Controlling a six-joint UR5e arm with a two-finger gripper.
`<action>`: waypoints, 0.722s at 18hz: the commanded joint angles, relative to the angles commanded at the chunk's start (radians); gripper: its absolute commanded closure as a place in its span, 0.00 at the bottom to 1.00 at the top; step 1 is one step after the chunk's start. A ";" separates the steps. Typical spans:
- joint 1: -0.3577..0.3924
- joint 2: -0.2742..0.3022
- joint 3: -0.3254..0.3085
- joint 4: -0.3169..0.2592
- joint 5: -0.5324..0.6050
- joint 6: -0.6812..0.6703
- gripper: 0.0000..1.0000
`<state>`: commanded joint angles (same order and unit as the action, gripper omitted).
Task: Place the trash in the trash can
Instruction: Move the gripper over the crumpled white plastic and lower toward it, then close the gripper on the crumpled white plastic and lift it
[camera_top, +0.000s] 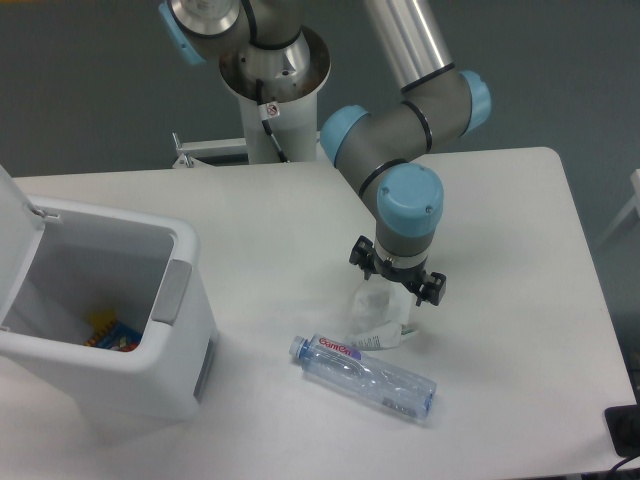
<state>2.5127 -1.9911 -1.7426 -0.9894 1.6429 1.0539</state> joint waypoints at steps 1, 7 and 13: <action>0.000 -0.005 0.002 0.002 0.000 -0.012 0.20; -0.008 -0.023 0.017 0.005 -0.005 -0.080 1.00; 0.000 -0.015 0.055 -0.008 -0.015 -0.077 1.00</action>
<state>2.5126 -2.0065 -1.6874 -0.9971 1.6276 0.9771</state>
